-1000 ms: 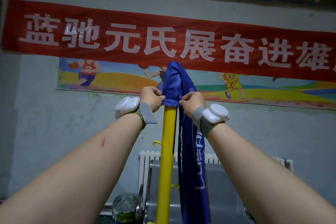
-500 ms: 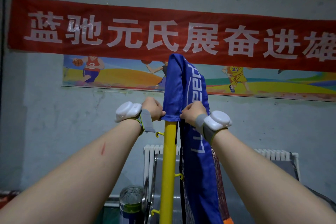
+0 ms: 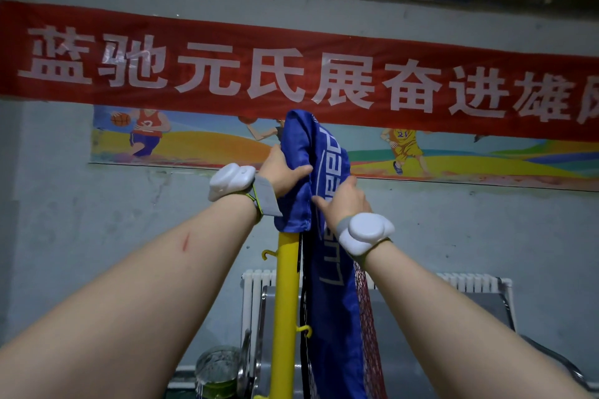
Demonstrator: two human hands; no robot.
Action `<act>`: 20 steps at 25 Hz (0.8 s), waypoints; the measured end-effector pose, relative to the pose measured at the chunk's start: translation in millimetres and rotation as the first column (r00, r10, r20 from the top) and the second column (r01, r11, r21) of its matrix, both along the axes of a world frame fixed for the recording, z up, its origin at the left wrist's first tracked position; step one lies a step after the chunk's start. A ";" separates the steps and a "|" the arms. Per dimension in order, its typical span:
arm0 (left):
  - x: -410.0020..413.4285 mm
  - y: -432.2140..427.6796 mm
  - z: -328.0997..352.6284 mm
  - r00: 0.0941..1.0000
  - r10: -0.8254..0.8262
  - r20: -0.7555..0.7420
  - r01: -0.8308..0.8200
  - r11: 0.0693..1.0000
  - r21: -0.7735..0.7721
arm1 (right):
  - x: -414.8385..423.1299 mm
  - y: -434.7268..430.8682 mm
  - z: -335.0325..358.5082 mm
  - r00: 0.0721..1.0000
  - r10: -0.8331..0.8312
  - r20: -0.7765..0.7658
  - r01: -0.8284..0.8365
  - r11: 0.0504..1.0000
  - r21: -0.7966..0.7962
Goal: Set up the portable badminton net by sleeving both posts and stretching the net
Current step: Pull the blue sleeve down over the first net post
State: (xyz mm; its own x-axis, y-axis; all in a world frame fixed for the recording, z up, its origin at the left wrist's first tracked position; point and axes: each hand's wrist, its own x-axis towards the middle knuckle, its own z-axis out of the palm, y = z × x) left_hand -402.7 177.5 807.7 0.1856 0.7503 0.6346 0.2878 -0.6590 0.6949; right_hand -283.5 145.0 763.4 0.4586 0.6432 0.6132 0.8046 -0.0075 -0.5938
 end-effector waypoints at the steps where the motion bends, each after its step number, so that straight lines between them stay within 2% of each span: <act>1: 0.0 0.7 -0.6 1.000 0.014 0.010 -0.014 1.000 0.025 | 1.3 3.5 1.5 1.000 0.005 0.020 -0.005 1.000 -0.003; 3: -3.3 0.9 -1.0 1.000 0.001 0.000 -0.001 1.000 0.027 | 7.6 5.0 7.7 0.998 0.041 -0.043 -0.038 0.997 0.060; 7: -8.3 3.7 5.7 0.999 -0.030 -0.040 0.027 0.997 -0.069 | 30.8 -3.0 26.9 0.900 0.236 -0.367 -0.169 0.964 0.207; 10: -6.5 6.2 11.6 1.000 -0.015 0.021 0.016 0.998 -0.060 | 39.6 -2.3 41.5 0.855 0.232 -0.464 -0.058 0.932 0.358; 12: -5.0 5.0 20.6 0.995 -0.026 0.099 0.025 1.000 0.011 | 40.5 -0.2 46.3 0.898 0.200 -0.393 -0.039 0.924 0.380; 14: -2.8 3.4 31.7 0.991 -0.036 0.128 0.025 0.996 0.086 | 40.8 0.9 44.6 0.942 0.213 -0.260 -0.128 0.942 0.310; 16: 0.9 2.5 40.9 0.993 -0.028 0.116 0.012 0.991 0.135 | 44.8 2.5 43.1 0.957 0.225 -0.185 -0.172 0.949 0.263; 20: 8.5 2.6 52.0 0.996 0.086 0.024 -0.089 0.968 0.232 | 53.0 10.0 53.1 0.958 0.245 -0.149 -0.180 0.918 0.352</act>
State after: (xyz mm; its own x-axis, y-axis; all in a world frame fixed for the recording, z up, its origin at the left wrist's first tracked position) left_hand -394.2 180.1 859.7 0.1159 0.5943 0.7958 0.3435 -0.7758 0.5293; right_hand -230.4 155.0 816.5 0.4600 0.5127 0.7249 0.6398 0.3746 -0.6710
